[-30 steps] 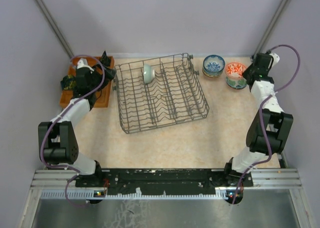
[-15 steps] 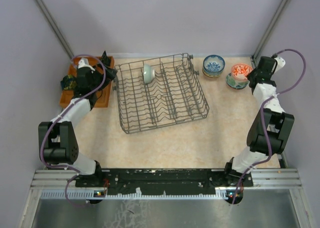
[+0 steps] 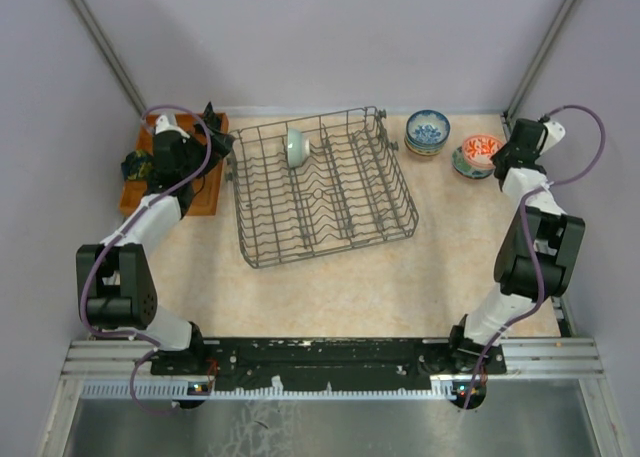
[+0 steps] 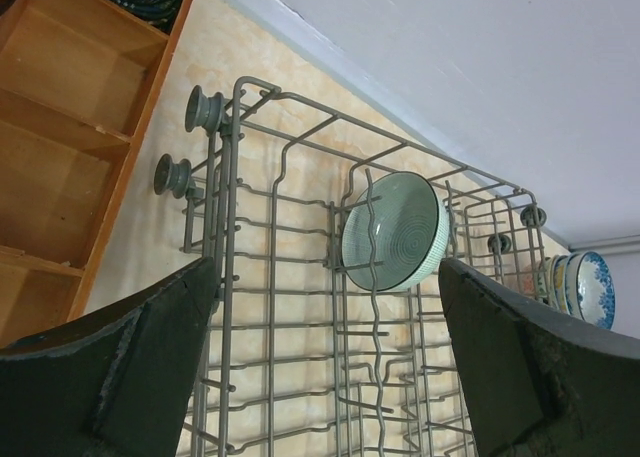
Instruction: Unload the bowls from the dish rack
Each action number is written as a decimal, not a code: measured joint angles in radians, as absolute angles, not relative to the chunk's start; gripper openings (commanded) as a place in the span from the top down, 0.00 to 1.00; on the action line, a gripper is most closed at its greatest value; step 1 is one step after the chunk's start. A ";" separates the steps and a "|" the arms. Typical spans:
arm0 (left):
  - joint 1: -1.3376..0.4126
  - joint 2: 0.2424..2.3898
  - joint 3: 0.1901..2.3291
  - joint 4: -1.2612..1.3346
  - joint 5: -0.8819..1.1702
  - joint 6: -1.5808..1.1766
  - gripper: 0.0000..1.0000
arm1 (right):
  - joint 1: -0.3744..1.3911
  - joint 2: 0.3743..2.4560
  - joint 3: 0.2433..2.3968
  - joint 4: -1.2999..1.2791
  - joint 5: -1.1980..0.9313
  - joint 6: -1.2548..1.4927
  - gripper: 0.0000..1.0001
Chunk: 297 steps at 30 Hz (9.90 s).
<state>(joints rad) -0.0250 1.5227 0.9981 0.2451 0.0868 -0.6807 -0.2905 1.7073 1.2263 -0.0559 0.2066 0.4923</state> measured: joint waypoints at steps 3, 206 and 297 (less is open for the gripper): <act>-0.027 1.523 1.005 0.245 0.086 -0.681 0.02 | -0.290 1.727 1.224 -0.048 0.213 0.492 1.00; -0.110 1.705 0.965 0.231 0.094 -0.628 0.17 | 0.842 2.553 2.321 -0.253 0.939 -0.210 0.64; -0.158 1.578 0.898 0.169 -0.030 -0.595 0.01 | 0.790 2.106 1.893 -0.128 0.994 -0.233 1.00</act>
